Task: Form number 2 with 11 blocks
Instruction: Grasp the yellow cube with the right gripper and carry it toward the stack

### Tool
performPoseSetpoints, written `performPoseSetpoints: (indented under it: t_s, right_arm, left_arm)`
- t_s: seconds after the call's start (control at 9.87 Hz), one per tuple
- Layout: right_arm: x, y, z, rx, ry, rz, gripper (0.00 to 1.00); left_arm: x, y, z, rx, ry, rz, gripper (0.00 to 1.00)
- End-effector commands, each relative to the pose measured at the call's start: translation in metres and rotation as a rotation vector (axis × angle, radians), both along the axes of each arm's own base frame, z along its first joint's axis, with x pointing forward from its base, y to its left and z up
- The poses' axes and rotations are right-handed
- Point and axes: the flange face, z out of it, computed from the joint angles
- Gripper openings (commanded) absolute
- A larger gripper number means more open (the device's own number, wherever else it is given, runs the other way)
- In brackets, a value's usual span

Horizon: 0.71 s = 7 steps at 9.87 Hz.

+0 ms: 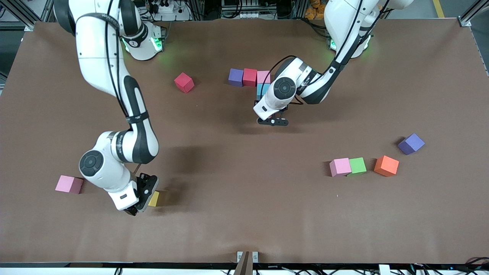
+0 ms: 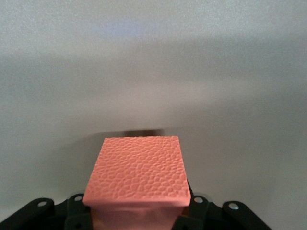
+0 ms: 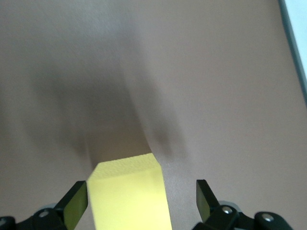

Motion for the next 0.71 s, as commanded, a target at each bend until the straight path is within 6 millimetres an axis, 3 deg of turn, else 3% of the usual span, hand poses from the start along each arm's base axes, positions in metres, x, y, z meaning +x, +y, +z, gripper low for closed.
performPoseSetpoints:
  t_s: [0.0, 0.51, 0.61]
  right_arm:
    - [0.011, -0.015, -0.006, 0.052, 0.002, 0.008, 1.00]
    - [0.009, -0.023, -0.021, 0.099, 0.030, -0.028, 1.00]
    - [0.008, -0.021, -0.021, 0.100, 0.033, -0.032, 0.68]
  left_arm:
    - [-0.007, -0.006, -0.002, -0.006, 0.007, 0.022, 0.00]
    - [-0.016, -0.014, -0.007, 0.002, 0.015, 0.020, 0.00]
    - [-0.018, -0.017, -0.009, 0.004, 0.017, 0.016, 0.00]
